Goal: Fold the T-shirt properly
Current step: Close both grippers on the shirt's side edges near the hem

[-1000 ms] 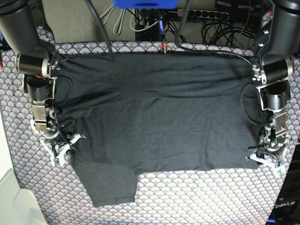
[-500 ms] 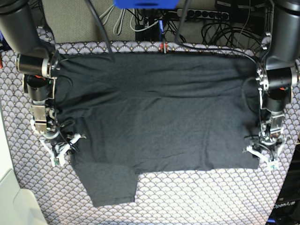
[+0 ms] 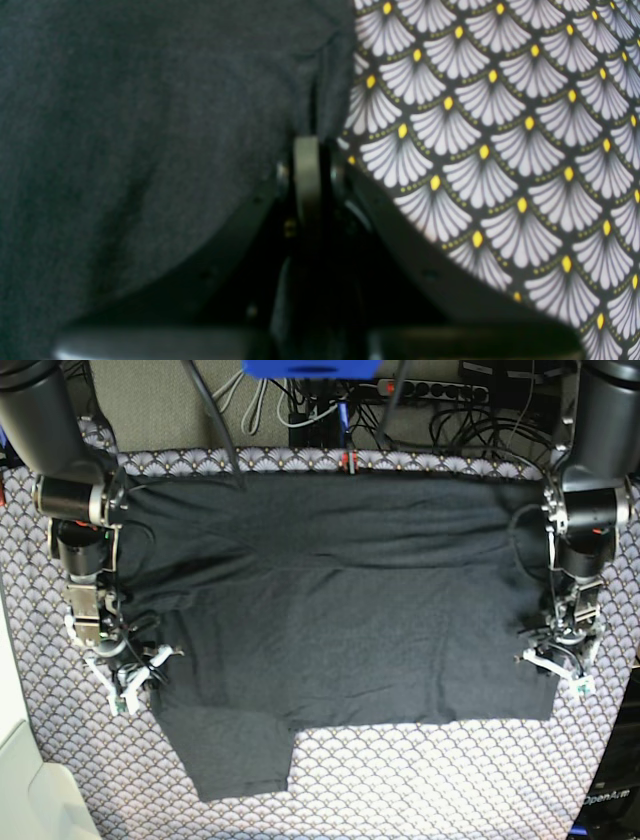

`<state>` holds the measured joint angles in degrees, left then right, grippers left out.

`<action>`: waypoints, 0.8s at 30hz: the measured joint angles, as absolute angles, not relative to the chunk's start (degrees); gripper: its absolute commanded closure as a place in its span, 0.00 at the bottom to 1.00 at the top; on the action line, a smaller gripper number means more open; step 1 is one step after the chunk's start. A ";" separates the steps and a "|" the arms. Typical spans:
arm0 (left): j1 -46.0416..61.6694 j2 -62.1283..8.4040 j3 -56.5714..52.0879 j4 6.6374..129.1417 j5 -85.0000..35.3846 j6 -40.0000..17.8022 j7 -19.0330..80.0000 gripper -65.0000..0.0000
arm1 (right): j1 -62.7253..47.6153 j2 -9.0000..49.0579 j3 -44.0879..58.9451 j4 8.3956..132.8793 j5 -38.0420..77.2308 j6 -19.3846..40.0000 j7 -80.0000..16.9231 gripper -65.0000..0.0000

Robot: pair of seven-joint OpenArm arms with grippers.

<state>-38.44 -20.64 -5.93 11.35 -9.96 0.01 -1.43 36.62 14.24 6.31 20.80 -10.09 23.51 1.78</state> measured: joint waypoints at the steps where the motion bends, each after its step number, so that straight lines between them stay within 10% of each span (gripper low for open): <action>1: -38.35 -20.62 -5.93 11.35 -9.96 0.01 -1.58 0.55 | 36.62 14.24 6.31 20.80 -10.09 23.51 1.78 1.00; 12: -35.55 -19.66 -6.44 12.05 -10.59 0.45 -7.62 0.57 | 36.62 14.26 6.31 20.80 -10.09 23.51 1.78 1.00; 18: -35.57 -19.35 -6.42 12.03 -10.37 -0.21 -7.42 1.00 | 36.62 14.26 6.31 20.80 -10.09 23.51 1.78 1.00; 24: -35.57 -19.38 -6.42 12.03 -10.17 -0.12 -7.40 0.99 | 36.62 14.24 6.31 20.80 -10.09 23.51 1.78 1.00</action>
<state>-35.57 -19.38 -6.42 12.03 -10.17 -0.12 -7.40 36.62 14.24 6.31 20.80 -10.09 23.51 1.78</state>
